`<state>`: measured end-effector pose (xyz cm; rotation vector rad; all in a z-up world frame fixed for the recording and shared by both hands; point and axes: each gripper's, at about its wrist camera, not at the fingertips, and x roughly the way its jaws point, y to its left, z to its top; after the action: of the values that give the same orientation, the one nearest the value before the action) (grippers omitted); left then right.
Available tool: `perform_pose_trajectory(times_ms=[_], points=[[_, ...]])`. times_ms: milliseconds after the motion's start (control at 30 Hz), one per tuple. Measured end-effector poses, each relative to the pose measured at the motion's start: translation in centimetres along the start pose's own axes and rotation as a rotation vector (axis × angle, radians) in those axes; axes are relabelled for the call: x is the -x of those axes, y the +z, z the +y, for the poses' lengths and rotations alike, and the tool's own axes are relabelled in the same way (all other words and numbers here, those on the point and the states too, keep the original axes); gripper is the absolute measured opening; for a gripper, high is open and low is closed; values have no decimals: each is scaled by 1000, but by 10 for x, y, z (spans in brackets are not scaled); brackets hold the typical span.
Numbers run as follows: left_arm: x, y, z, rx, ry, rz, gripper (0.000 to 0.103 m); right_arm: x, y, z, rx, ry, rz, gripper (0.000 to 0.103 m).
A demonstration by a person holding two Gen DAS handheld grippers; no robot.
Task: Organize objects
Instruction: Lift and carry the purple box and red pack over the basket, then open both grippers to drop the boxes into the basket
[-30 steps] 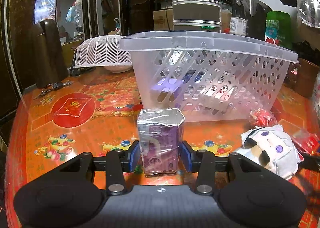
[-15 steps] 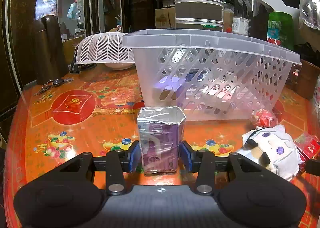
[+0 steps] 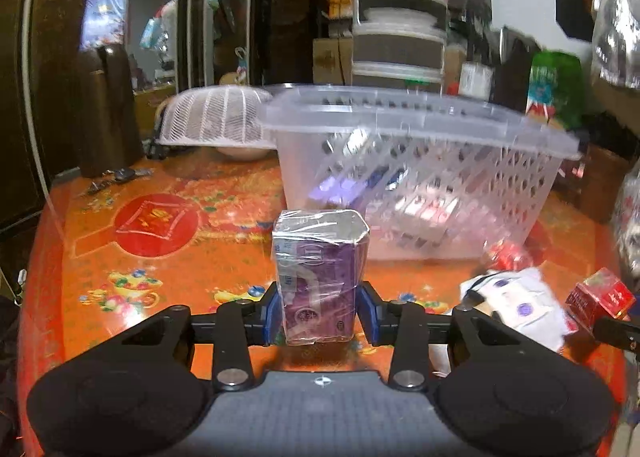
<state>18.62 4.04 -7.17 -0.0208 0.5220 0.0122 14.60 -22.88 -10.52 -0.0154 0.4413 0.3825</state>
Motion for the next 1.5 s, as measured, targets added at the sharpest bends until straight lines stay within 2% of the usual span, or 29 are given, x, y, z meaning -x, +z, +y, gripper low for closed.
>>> perform_pose_trajectory(times_ms=[67,167,300,500,633,700,767,833,933,1000,1133,1500], points=[[11,0,3,32,-28,3,43,8,8,2,-3,27,-14,61],[35,6,1,25,-57,-21,43,18,22,5,-11,92,-30,61],[61,30,0,34,-110,-56,43,30,51,13,25,142,-68,61],[76,83,-9,17,-188,-103,43,34,110,14,72,129,-126,61],[54,125,-17,25,-235,-65,43,7,154,8,66,114,-90,61],[33,145,-21,38,-233,-33,43,-15,173,1,48,102,-53,61],[10,161,-25,45,-243,4,43,-36,185,-1,57,89,-17,61],[-23,172,-28,62,-219,78,43,-63,194,-2,54,59,31,61],[-65,170,-28,91,-211,189,43,-108,196,-3,53,76,157,61],[-84,167,-27,101,-189,228,43,-131,195,-2,73,58,217,61],[-101,162,-20,113,-178,260,43,-154,194,-11,59,53,276,61],[-123,156,-21,101,-165,315,44,-176,189,-3,107,46,352,62]])
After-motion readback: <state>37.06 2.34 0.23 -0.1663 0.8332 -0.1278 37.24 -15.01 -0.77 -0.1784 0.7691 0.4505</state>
